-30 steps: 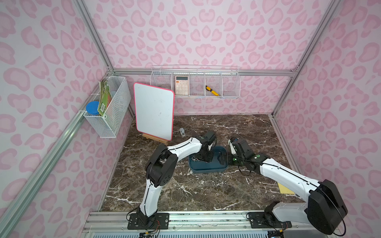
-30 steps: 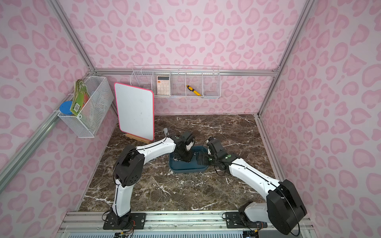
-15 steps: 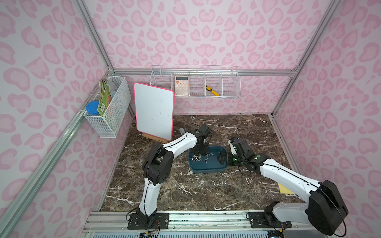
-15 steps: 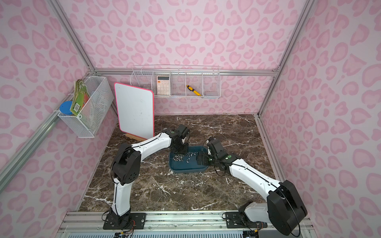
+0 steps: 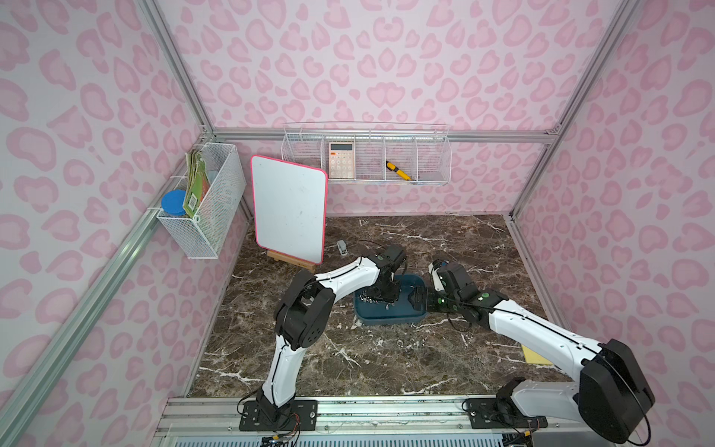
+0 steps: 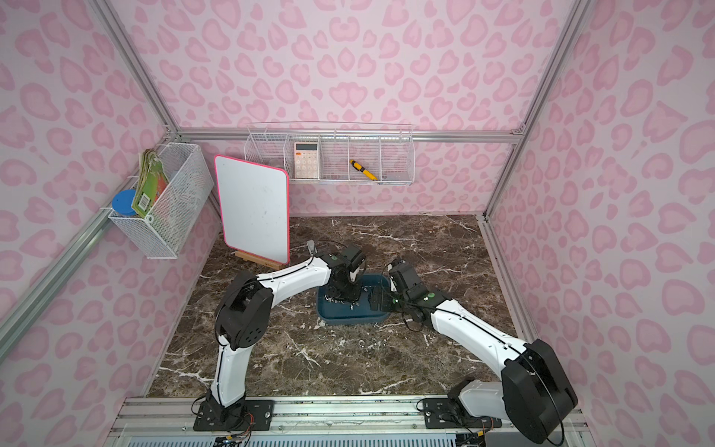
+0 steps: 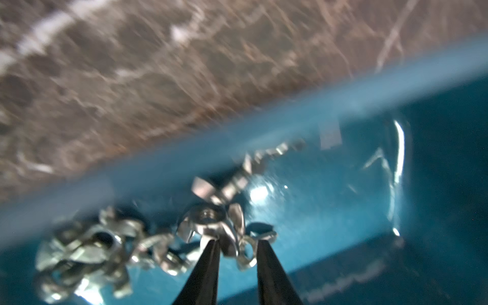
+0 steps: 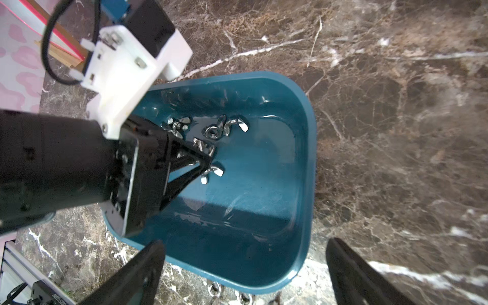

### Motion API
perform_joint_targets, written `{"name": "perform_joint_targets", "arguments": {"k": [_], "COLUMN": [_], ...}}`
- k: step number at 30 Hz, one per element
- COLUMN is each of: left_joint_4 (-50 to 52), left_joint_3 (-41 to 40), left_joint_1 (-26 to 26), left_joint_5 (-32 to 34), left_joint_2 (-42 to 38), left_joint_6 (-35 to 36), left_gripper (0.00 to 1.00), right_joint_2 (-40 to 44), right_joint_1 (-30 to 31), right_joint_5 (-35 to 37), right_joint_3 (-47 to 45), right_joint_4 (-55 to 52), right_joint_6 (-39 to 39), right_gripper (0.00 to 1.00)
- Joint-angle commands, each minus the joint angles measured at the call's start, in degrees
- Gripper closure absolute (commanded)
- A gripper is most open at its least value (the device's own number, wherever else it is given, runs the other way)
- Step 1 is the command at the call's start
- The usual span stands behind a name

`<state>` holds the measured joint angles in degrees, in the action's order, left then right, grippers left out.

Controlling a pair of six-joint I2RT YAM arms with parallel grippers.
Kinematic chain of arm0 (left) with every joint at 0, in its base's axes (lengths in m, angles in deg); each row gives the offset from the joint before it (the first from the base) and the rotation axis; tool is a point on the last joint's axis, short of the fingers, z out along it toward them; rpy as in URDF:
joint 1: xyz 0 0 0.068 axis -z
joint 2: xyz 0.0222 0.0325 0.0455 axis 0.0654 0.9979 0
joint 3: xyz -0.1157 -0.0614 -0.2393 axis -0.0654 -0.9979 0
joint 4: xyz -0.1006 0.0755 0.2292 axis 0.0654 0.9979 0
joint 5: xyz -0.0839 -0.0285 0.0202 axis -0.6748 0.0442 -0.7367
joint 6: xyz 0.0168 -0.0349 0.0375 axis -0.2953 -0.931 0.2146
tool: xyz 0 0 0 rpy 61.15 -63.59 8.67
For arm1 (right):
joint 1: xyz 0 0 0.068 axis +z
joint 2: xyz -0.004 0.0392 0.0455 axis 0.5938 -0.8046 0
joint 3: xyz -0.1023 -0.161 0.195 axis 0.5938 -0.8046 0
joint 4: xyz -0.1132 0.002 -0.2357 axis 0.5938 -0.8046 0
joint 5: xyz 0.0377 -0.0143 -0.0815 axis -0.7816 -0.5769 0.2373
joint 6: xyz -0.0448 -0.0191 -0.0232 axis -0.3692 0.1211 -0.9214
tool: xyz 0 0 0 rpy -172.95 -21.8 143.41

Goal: Take out the wing nut from the storage box
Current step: Adjust the wing nut in the storage box.

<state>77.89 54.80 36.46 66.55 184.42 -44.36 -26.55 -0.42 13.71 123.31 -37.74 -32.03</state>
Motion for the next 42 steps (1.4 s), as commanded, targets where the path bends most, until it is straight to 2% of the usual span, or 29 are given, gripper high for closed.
{"name": "perform_joint_targets", "arguments": {"k": [1, 5, 12, 24, 42], "left_joint_4": [-0.74, -0.22, 0.59, 2.06, 1.62], "left_joint_3": [-1.17, -0.99, 0.71, 1.63, 3.69], "left_joint_1": [-0.29, -1.31, -2.59, -3.25, -3.68], "left_joint_5": [2.46, 3.85, 1.11, -1.95, -3.61], "left_joint_2": [-2.10, -3.93, -2.83, 0.31, 3.38], "left_joint_6": [-1.21, -1.46, -0.53, 8.23, 9.69], "left_gripper": [0.70, 0.70, 0.70, 0.70, 0.72], "right_joint_2": [-0.05, 0.04, 0.52, 0.61, 0.36], "right_joint_1": [0.09, 0.14, 0.17, 0.14, 0.17], "right_joint_5": [-0.33, -0.43, -0.45, -0.22, -0.08], "right_joint_3": [-0.21, -0.29, -0.47, -0.36, -0.18], "right_joint_4": [0.95, 1.00, 0.99, 0.64, 0.38], "right_joint_6": [0.27, 0.46, 0.58, 0.39, 0.41], "right_gripper": [0.03, 0.03, 0.03, 0.03, 0.03]}}
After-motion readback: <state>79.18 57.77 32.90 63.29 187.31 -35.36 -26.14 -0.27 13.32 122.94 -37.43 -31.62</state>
